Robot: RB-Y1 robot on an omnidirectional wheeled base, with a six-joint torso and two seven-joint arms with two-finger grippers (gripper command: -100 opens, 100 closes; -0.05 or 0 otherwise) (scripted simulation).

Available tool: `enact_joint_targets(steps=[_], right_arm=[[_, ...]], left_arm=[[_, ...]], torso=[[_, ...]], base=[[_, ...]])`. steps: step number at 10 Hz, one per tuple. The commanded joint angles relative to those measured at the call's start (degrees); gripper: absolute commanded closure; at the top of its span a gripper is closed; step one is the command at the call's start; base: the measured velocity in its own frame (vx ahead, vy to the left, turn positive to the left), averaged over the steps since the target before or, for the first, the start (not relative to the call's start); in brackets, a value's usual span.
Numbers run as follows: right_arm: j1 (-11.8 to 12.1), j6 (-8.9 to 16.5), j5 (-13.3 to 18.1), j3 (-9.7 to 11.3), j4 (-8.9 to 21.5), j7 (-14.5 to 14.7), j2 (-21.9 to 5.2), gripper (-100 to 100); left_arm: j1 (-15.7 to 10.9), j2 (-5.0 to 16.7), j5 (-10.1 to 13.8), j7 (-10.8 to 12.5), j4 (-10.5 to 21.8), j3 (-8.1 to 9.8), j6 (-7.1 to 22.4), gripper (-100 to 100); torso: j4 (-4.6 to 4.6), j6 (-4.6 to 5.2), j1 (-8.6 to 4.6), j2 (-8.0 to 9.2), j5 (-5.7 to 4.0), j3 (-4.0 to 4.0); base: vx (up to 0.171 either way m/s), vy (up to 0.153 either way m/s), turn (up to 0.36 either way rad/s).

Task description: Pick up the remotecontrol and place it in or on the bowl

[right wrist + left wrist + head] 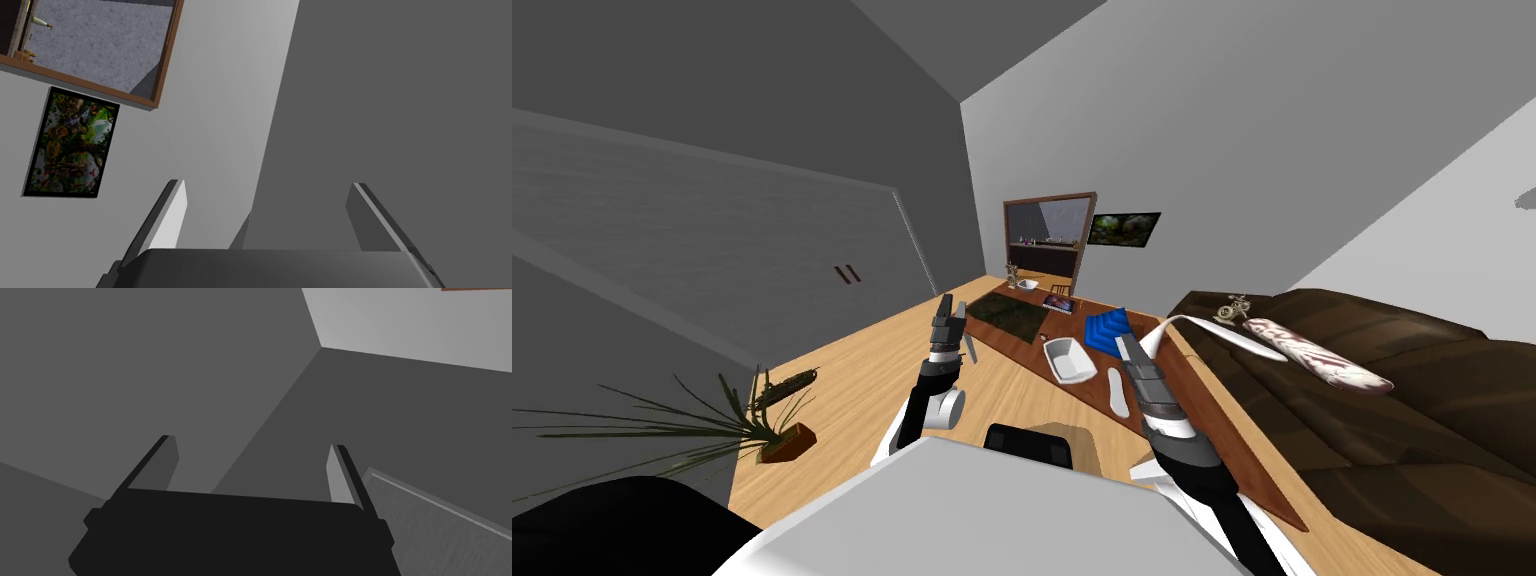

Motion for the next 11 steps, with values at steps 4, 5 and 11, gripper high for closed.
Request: enact_joint_targets(steps=[4, 5, 11], right_arm=[[3.1, 1.3, -1.5, 0.2, 3.9, -1.1, -6.7, -100], [3.1, 1.3, -1.5, 0.2, 3.9, -1.1, -7.3, -100], [7.3, 3.3, -3.6, 1.3, 9.2, -2.4, -15.6, -100]], left_arm=[[0.0, 0.0, 0.0, 0.0, 0.0, 0.01, 0.0, 0], [0.0, 0.0, 0.0, 0.0, 0.0, 0.0, 0.0, 0], [0.0, 0.0, 0.0, 0.0, 0.0, 0.01, 0.0, 0]], torso=[[0.02, 0.04, -0.04, 0.06, -0.01, 0.04], [0.02, 0.01, -0.04, 0.06, -0.01, 0.04], [0.0, 0.02, -0.06, 0.0, -0.02, 0.0]], base=[[-0.069, -0.046, 0.174], [-0.062, -0.044, 0.132], [-0.065, -0.039, 0.213]])
